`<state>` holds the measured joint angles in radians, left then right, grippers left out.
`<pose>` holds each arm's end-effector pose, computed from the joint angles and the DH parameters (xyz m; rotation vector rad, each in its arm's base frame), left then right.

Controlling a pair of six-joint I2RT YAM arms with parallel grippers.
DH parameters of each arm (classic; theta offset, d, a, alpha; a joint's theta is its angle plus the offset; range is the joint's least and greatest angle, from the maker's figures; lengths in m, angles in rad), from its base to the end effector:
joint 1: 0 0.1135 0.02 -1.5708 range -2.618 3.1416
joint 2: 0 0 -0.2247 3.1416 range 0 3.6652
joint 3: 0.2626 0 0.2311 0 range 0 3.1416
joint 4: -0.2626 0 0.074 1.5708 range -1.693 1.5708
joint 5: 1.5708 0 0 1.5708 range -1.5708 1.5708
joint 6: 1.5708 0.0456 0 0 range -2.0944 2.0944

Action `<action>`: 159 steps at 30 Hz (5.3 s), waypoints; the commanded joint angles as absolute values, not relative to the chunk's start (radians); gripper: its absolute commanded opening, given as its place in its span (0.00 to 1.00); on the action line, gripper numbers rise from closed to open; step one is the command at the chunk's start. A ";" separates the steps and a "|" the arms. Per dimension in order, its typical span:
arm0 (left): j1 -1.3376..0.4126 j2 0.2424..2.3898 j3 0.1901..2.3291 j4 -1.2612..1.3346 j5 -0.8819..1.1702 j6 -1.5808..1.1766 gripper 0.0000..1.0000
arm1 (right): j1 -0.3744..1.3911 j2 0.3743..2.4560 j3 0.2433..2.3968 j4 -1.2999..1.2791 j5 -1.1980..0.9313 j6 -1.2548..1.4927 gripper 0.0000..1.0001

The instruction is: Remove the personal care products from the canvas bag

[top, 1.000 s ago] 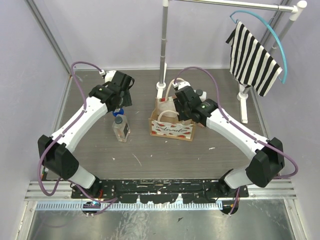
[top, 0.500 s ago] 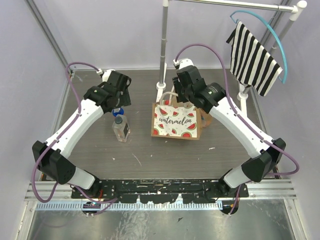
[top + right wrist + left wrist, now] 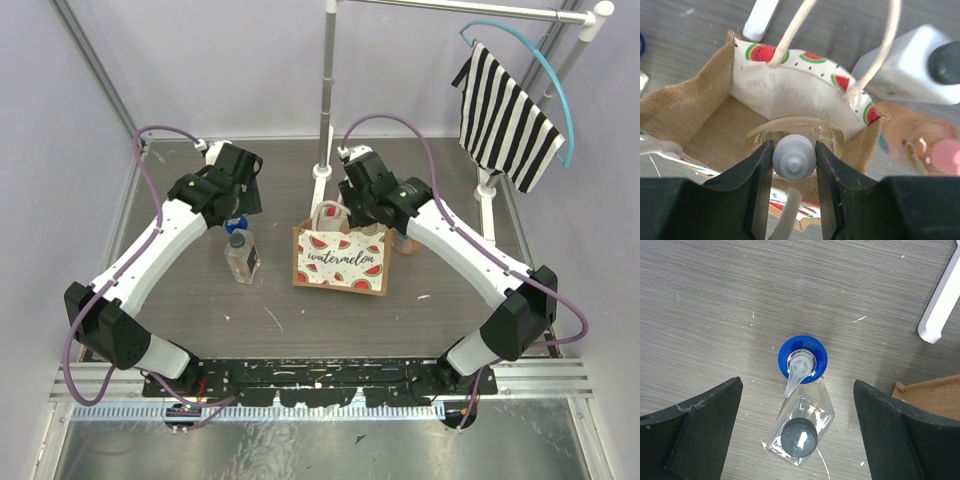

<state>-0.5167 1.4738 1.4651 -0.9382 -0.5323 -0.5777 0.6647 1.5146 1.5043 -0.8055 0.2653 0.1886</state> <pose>0.2619 -0.1222 0.3032 -0.2771 2.3339 0.1522 0.2530 0.1831 0.3096 -0.4331 2.3121 0.1001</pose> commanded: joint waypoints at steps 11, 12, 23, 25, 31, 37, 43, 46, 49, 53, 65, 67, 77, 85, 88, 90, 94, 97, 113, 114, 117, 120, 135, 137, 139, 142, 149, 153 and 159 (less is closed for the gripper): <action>-0.512 1.426 1.442 -0.902 -0.508 -0.580 0.99 | 0.682 1.410 1.376 -0.667 0.145 0.224 0.05; -0.513 1.422 1.440 -0.902 -0.508 -0.580 0.98 | 0.689 1.417 1.370 -0.676 0.139 0.224 0.11; -0.513 1.412 1.436 -0.907 -0.521 -0.565 0.99 | 0.719 1.295 1.414 -0.814 -0.060 0.208 0.96; -0.512 1.415 1.437 -0.907 -0.522 -0.563 0.99 | 0.719 1.238 1.449 -0.827 -0.089 0.205 1.00; -0.512 1.424 1.444 -0.903 -0.519 -0.562 0.98 | 0.719 1.132 1.538 -0.818 -0.009 0.199 1.00; -0.513 1.433 1.453 -0.904 -0.502 -0.569 0.98 | 0.717 1.287 1.488 -0.812 0.127 0.186 0.99; -0.512 1.428 1.439 -0.914 -0.536 -0.552 0.99 | 0.716 1.396 1.375 -0.737 0.132 0.196 0.91; -0.512 1.429 1.438 -0.914 -0.543 -0.545 0.99 | 0.716 1.417 1.335 -0.719 0.156 0.200 0.88; -0.513 1.434 1.437 -0.914 -0.540 -0.545 0.99 | 0.718 1.428 1.311 -0.723 0.155 0.205 0.81; -0.512 1.440 1.433 -0.910 -0.534 -0.547 0.99 | 0.718 1.422 1.284 -0.726 0.172 0.208 0.75; -0.512 1.436 1.432 -0.911 -0.532 -0.549 0.99 | 0.716 1.399 1.296 -0.751 0.185 0.201 0.35; -0.512 1.437 1.432 -0.912 -0.531 -0.549 0.99 | 0.716 1.400 1.319 -0.755 0.188 0.198 0.25; -0.512 1.413 1.425 -0.914 -0.528 -0.552 0.98 | 0.716 1.466 1.682 -0.831 0.209 0.138 0.14; -0.512 1.396 1.412 -0.908 -0.520 -0.551 0.98 | 0.716 1.595 2.037 -0.848 0.184 0.108 0.14; -0.513 1.400 1.410 -0.901 -0.524 -0.546 0.98 | 0.716 1.651 2.144 -0.834 0.111 0.111 0.13; -0.512 1.405 1.415 -0.905 -0.529 -0.543 0.98 | 0.716 1.687 2.200 -0.812 0.091 0.116 0.12; -0.512 1.404 1.422 -0.905 -0.534 -0.539 0.99 | 0.715 1.769 2.312 -0.792 0.063 0.123 0.12; -0.513 1.402 1.421 -0.899 -0.531 -0.537 0.99 | 0.717 1.813 2.352 -0.751 0.039 0.130 0.12; -0.512 1.398 1.435 -0.909 -0.557 -0.526 0.99 | 0.726 1.978 2.293 -0.657 -0.015 0.170 0.12; -0.512 1.399 1.435 -0.909 -0.556 -0.525 0.99 | 0.727 1.980 2.284 -0.651 -0.015 0.168 0.12; -0.513 1.404 1.435 -0.912 -0.551 -0.527 0.99 | 0.731 1.986 2.260 -0.646 -0.014 0.166 0.12; -0.512 1.406 1.432 -0.914 -0.553 -0.528 0.99 | 0.734 1.983 2.203 -0.633 -0.012 0.163 0.12; -0.512 1.389 1.430 -0.914 -0.564 -0.519 0.99 | 0.748 1.953 1.953 -0.554 -0.046 0.180 0.12; -0.512 1.391 1.429 -0.914 -0.561 -0.519 0.99 | 0.757 1.960 1.932 -0.542 -0.060 0.187 0.12; -0.512 1.390 1.430 -0.914 -0.561 -0.519 0.99 | 0.770 1.971 1.925 -0.531 -0.065 0.191 0.12; -0.512 1.390 1.432 -0.919 -0.564 -0.518 0.99 | 0.790 1.985 1.930 -0.518 -0.072 0.191 0.12; -0.512 1.372 1.437 -0.926 -0.586 -0.506 0.99 | 0.830 1.973 1.937 -0.437 -0.009 0.166 0.12; -0.512 1.362 1.437 -0.929 -0.596 -0.505 0.99 | 0.848 1.968 1.944 -0.395 0.021 0.140 0.12; -0.512 1.351 1.432 -0.937 -0.625 -0.512 0.99 | 0.865 1.930 1.856 -0.291 0.052 0.119 0.12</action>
